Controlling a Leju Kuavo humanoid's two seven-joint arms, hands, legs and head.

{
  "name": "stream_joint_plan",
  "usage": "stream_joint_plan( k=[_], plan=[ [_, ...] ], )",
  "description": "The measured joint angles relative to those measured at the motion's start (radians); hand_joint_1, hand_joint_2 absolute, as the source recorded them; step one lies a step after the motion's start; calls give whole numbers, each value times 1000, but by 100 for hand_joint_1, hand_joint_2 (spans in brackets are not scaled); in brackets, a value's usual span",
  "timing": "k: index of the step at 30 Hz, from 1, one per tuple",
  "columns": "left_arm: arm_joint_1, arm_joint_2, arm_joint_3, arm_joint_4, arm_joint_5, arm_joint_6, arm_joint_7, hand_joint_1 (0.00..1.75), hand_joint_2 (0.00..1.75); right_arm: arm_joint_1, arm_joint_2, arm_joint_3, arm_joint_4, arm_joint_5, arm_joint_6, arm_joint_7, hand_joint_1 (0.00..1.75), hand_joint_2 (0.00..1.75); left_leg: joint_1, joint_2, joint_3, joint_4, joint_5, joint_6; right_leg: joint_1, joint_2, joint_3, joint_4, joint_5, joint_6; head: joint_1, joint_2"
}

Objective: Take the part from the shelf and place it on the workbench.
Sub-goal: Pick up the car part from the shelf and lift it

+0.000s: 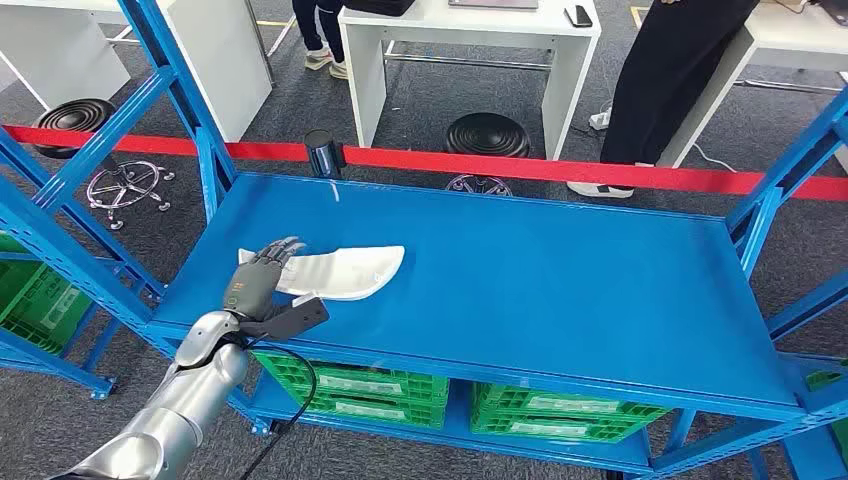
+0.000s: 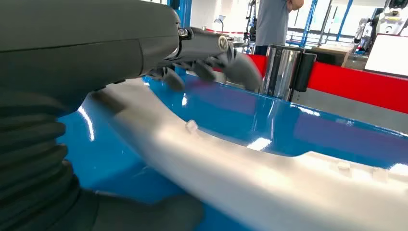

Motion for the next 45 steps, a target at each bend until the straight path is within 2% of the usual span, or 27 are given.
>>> stream_joint_plan(
  k=[45],
  plan=[
    [9, 2, -5, -22, 50, -51, -18, 175, 175, -2, 0, 0, 0, 4, 0, 1, 0, 175, 0, 0, 0, 0, 0, 0, 0, 0, 0, 0, 0, 0, 0, 0]
  ],
)
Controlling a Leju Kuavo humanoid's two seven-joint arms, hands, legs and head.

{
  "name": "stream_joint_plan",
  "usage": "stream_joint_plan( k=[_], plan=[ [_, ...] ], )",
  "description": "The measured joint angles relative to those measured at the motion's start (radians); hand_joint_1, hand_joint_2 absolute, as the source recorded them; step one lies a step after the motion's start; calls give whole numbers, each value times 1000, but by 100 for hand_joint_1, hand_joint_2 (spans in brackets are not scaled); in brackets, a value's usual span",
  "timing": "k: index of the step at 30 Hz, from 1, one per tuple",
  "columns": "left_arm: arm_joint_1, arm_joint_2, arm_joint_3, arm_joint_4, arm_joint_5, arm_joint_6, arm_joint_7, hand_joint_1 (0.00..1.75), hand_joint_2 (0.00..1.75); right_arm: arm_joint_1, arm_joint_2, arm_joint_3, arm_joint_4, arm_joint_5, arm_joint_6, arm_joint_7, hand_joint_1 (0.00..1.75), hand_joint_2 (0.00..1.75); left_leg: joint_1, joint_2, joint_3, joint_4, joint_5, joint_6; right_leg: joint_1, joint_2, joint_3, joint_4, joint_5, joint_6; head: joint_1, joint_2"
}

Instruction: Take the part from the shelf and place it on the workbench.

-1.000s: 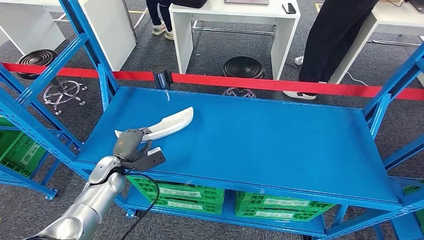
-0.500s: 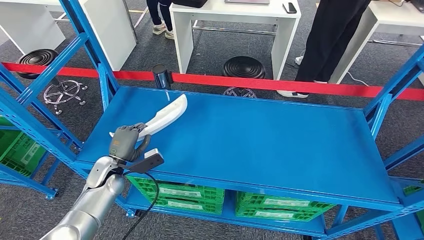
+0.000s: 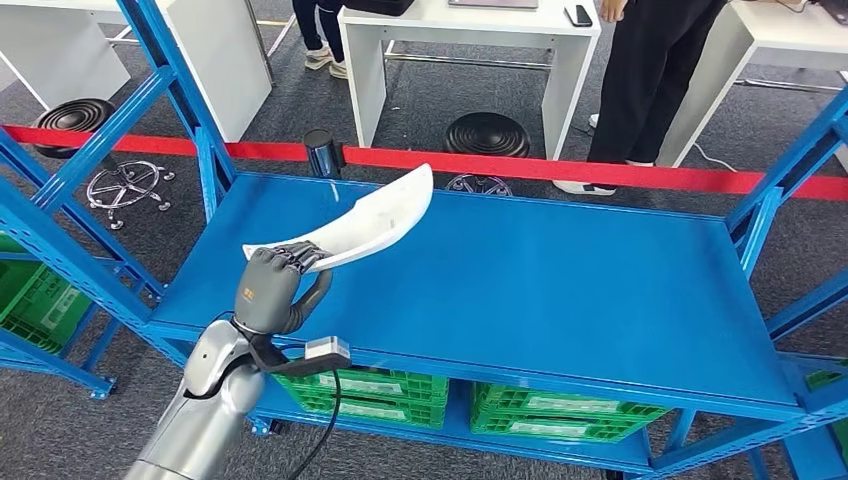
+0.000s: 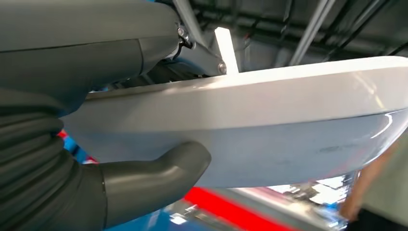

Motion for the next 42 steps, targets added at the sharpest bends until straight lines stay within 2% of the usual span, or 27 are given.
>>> stream_joint_plan(
  k=[12, 14, 18, 21, 30, 35, 38, 42],
  plan=[
    [3, 2, -2, -9, 29, -34, -7, 175, 175, -1, 0, 0, 0, 2, 2, 1, 0, 175, 0, 0, 0, 0, 0, 0, 0, 0, 0, 0, 0, 0, 0, 0],
    [9, 5, -7, -21, 82, -99, -14, 175, 175, -2, 0, 0, 0, 5, 9, 1, 0, 175, 0, 0, 0, 0, 0, 0, 0, 0, 0, 0, 0, 0, 0, 0],
    [29, 12, -23, -58, 248, -294, -19, 175, 175, -7, 0, 0, 0, 17, 19, 6, 0, 175, 0, 0, 0, 0, 0, 0, 0, 0, 0, 0, 0, 0, 0, 0],
    [44, 18, -29, -83, 304, -364, -20, 175, 175, -10, 0, 0, 0, 25, 21, 2, 0, 175, 0, 0, 0, 0, 0, 0, 0, 0, 0, 0, 0, 0, 0, 0],
    [60, 31, -43, -115, 318, -383, -21, 175, 175, -13, 0, 0, 0, 27, 22, -7, 0, 175, 0, 0, 0, 0, 0, 0, 0, 0, 0, 0, 0, 0, 0, 0],
    [72, 42, -51, -155, 368, -457, -21, 175, 175, -12, 0, 1, 0, 30, 51, -62, 0, 175, 0, 0, 0, 0, 0, 0, 0, 0, 0, 0, 0, 0, 0, 0],
    [77, 52, -64, -185, 380, -479, -21, 175, 175, -12, 0, 1, 0, 25, 61, -82, 0, 175, -2, 0, 0, 1, -1, 2, -3, 0, 0, -2, 0, 0, 0, 0],
    [76, 61, -76, -203, 388, -483, -21, 175, 175, -11, 0, 1, 0, 25, 21, -59, 0, 175, -6, 0, 0, 3, -3, 5, -10, -1, 1, -2, 1, 4, 0, 0]
  ],
)
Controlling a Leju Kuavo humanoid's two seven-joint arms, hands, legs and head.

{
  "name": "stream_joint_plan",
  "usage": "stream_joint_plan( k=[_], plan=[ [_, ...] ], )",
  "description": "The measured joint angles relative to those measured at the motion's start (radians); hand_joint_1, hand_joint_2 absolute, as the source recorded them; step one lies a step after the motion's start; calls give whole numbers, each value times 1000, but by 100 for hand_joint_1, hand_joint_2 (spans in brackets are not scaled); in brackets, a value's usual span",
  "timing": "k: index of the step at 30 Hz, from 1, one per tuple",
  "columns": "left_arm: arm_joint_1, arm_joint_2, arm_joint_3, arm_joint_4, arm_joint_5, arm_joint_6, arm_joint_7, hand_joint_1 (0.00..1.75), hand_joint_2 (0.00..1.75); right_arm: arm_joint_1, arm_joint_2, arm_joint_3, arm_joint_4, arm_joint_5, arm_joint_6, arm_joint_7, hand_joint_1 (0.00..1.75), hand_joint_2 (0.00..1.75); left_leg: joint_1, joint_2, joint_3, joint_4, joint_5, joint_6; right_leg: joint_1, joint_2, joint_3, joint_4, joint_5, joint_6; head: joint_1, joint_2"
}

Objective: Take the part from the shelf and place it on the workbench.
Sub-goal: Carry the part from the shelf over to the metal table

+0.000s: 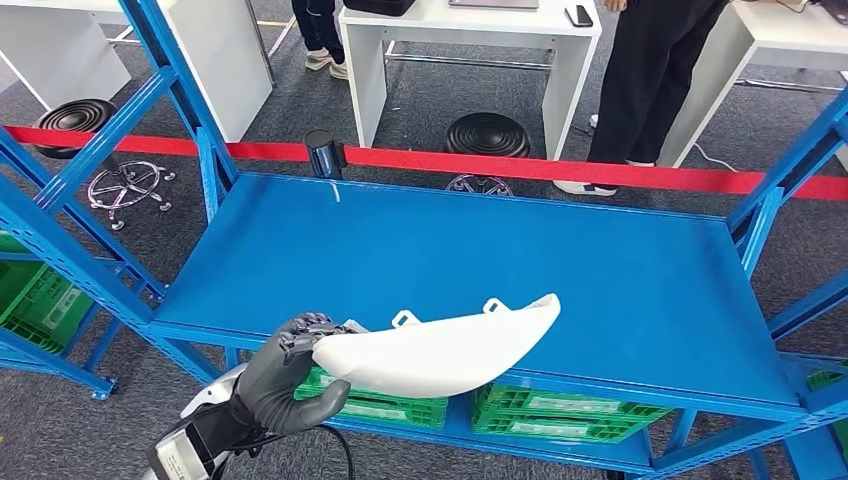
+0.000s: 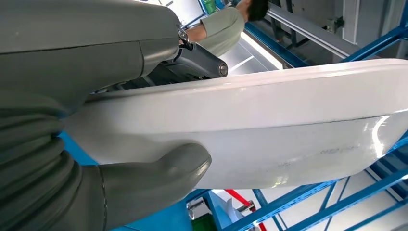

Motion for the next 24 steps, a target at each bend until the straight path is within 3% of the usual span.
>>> stream_joint_plan(
  k=[4, 7, 9, 11, 12, 13, 14, 16, 18, 21, 23, 24],
  plan=[
    [-5, 8, -8, -9, 11, -1, 0, 175, 175, 1, 0, 0, 0, 3, -53, 24, 0, 175, -7, 0, -1, 3, -2, 11, -7, 0, 2, -4, 2, 10, 0, 0],
    [-9, 12, -15, -16, 12, 5, 0, 175, 175, 0, -3, -2, -1, 3, -108, 34, 0, 175, -3, 3, 14, -21, 10, 28, -7, -1, 2, 5, -6, 20, 2, 0],
    [-11, 12, -21, -18, 12, 8, -1, 175, 175, 0, -6, -3, -1, 4, -125, 37, 0, 175, 1, 6, 24, -37, 19, 36, -7, -3, -39, 90, -50, 23, 9, 0],
    [-11, 13, -24, -16, 13, 10, -1, 175, 175, 2, -9, -5, -1, 5, -129, 39, 0, 175, 2, 7, 25, -39, 19, 37, -6, -4, -108, 216, -99, 26, 15, 0],
    [-11, 14, -25, -16, 13, 11, -1, 175, 175, 3, -11, -6, -1, 6, -129, 40, 0, 175, 3, 7, 25, -38, 17, 36, -8, -4, -131, 251, -102, 28, 17, 0],
    [-11, 14, -25, -15, 13, 13, -1, 175, 175, 4, -11, -8, -1, 7, -129, 41, 0, 175, 5, 7, 26, -36, 15, 33, -9, -4, -136, 249, -86, 31, 18, 0],
    [-11, 14, -25, -15, 13, 14, -1, 175, 175, 4, -12, -9, -1, 8, -129, 43, 0, 175, 8, 6, 26, -32, 12, 28, -12, -4, -121, 208, -53, 34, 19, 0],
    [-11, 14, -25, -15, 12, 15, -1, 175, 175, 3, -13, -13, -1, 8, -129, 50, 0, 175, 12, 4, 25, -19, 0, 13, -17, -3, -65, 82, 9, 39, 24, 0],
    [-11, 14, -26, -16, 12, 14, -1, 175, 175, 2, -13, -17, -1, 8, -130, 56, 0, 175, 10, 1, 22, -9, -9, -4, -16, 2, -37, 21, 22, 26, 27, 0],
    [-12, 14, -27, -16, 12, 11, -2, 175, 175, 2, -13, -21, 0, 6, -131, 65, 0, 175, 13, -1, 27, -15, -11, -24, -11, 5, -39, 23, 16, -6, 21, 0],
    [-14, 15, -28, -15, 12, 3, -2, 175, 175, 2, -14, -23, 0, 6, -131, 71, 0, 175, 15, 4, 12, 24, -40, -28, -11, 3, -38, 21, 19, -22, 14, 0],
    [-14, 15, -28, -13, 12, -2, -2, 175, 175, 2, -14, -24, 0, 6, -131, 73, 0, 175, 14, 6, -11, 76, -70, -27, -9, 1, -38, 21, 21, -27, 8, 0]
  ],
)
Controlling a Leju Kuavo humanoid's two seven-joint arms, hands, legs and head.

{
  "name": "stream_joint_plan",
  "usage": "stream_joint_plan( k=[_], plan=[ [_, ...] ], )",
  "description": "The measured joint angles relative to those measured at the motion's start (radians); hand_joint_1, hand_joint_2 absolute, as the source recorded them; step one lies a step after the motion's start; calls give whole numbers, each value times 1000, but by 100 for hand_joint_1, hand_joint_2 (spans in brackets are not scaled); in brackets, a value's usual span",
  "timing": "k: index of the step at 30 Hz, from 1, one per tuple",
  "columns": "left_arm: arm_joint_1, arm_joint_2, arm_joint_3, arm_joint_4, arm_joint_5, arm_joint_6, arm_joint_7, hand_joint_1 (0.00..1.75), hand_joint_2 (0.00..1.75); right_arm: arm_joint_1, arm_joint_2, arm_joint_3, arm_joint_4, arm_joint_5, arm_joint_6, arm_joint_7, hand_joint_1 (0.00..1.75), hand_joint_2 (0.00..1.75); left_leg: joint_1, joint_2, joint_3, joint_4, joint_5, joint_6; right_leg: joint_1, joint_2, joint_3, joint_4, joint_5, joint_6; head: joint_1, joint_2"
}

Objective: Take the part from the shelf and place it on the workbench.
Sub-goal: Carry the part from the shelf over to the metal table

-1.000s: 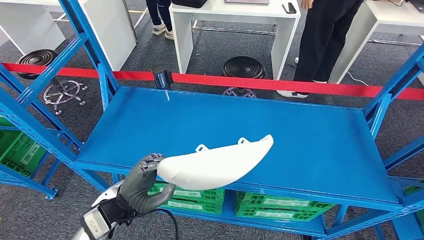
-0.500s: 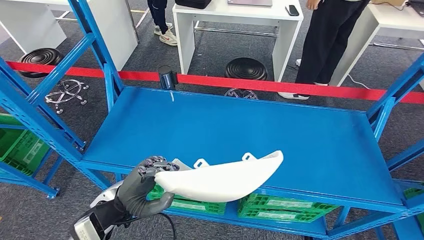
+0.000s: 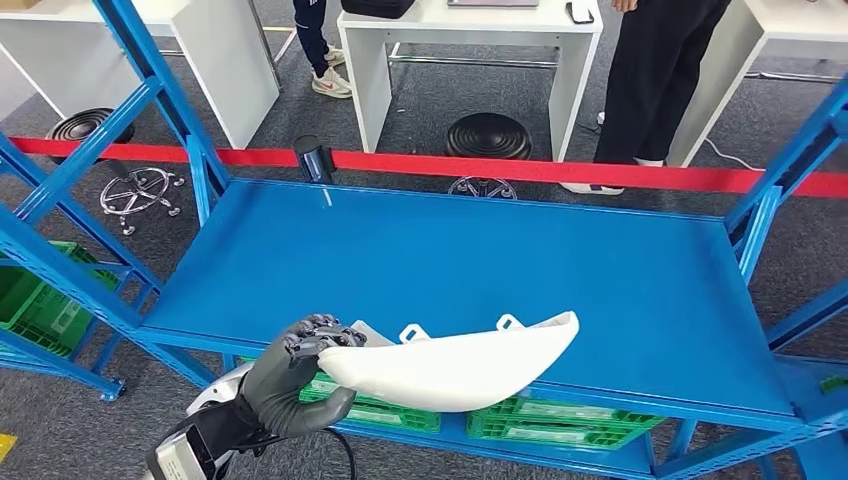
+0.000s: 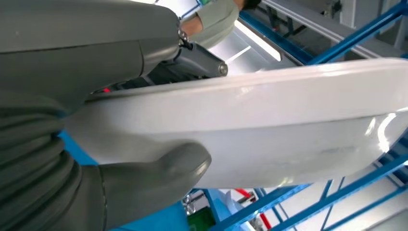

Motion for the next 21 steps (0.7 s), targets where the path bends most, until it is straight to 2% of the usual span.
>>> stream_joint_plan(
  k=[2, 3, 4, 5, 8, 9, 10, 12, 13, 14, 15, 17, 18, 19, 20, 21],
  plan=[
    [0, 0, -1, 5, 0, -8, 0, 175, 175, 0, 0, -1, 0, 0, 0, 0, 0, 175, -5, 1, -63, 135, -65, 4, 6, -2, -3, 0, 2, -6, -10, 0],
    [0, 0, -1, 7, 1, -10, 0, 175, 175, 1, 0, -1, 0, 0, 0, 0, 0, 175, -8, 1, -85, 182, -80, 7, 10, -3, -5, 0, 3, -8, -13, 0],
    [0, 1, -2, 10, 1, -12, 0, 175, 175, 1, 0, -2, 0, 0, 0, 0, 0, 175, -11, 1, -90, 193, -75, 12, 13, -3, -6, 0, 4, -10, -15, 0],
    [0, 1, -2, 12, 1, -14, 0, 175, 175, 1, 0, -2, 0, 0, 0, 0, 0, 175, -15, 1, -75, 164, -51, 19, 16, -3, -7, 0, 5, -11, -17, 0],
    [-3, 2, -3, 14, 0, -18, 0, 175, 175, 1, 0, -2, 0, 1, 0, 0, 0, 175, -30, 2, 19, -24, 32, 42, 23, -3, -9, 1, 11, -7, -22, 0],
    [-5, 2, -4, 13, 0, -19, 0, 175, 175, 1, 0, -2, 0, 2, 0, 0, 0, 175, -34, 3, 34, -60, 44, 47, 24, -3, -10, 1, 14, -2, -22, 0],
    [-5, 2, -5, 14, -1, -20, 0, 175, 175, 1, 0, -2, 0, 2, 0, 0, 0, 175, -37, 3, 37, -72, 47, 50, 25, -3, -11, 0, 18, 4, -22, 0],
    [-6, 2, -5, 14, -3, -23, 0, 175, 175, 1, 0, -2, 0, 2, 1, -1, 0, 175, -37, 3, 31, -77, 62, 59, 23, -4, -14, -4, 26, 18, -21, 0],
    [-7, 1, -5, 14, -4, -25, 0, 175, 175, 1, 0, -3, 0, 2, 2, -2, 0, 175, -36, 4, 28, -82, 71, 66, 22, -4, -18, 0, 20, 24, -20, 0],
    [-9, 0, -6, 14, -5, -26, 0, 175, 175, 1, 0, -4, 0, 1, 3, -2, 0, 175, -34, 6, 23, -87, 82, 73, 21, -5, -27, 19, -2, 29, -18, 0],
    [-10, 0, -6, 15, -6, -27, 0, 175, 175, 1, 0, -5, 0, 0, 3, -2, 0, 175, -32, 8, 15, -91, 91, 78, 20, -5, -42, 58, -39, 33, -14, 0],
    [-12, -1, -6, 18, -8, -28, 0, 175, 175, 0, -1, -7, 0, -3, 4, -2, 0, 175, -33, 11, -5, -91, 107, 84, 19, -5, -80, 176, -124, 42, -6, 0],
    [-12, -2, -6, 20, -9, -29, 0, 175, 175, 0, -2, -8, 0, -3, 4, -2, 0, 175, -33, 12, -16, -89, 114, 84, 19, -5, -89, 224, -147, 46, -3, 0],
    [-12, -2, -6, 22, -10, -29, 0, 175, 175, 0, -2, -8, 0, -4, 5, -2, 0, 175, -33, 13, -27, -87, 122, 83, 18, -5, -85, 244, -151, 48, -2, 0],
    [-12, -2, -6, 24, -11, -29, 0, 175, 175, 0, -2, -9, 0, -5, 5, -2, 0, 175, -32, 13, -38, -84, 128, 81, 16, -5, -62, 228, -136, 50, 0, 0],
    [-13, -2, -6, 24, -11, -29, 0, 175, 175, -1, -2, -11, 0, -8, 6, -3, 0, 175, -32, 13, -50, -80, 135, 78, 14, -5, -21, 177, -112, 51, 1, 0]
  ],
)
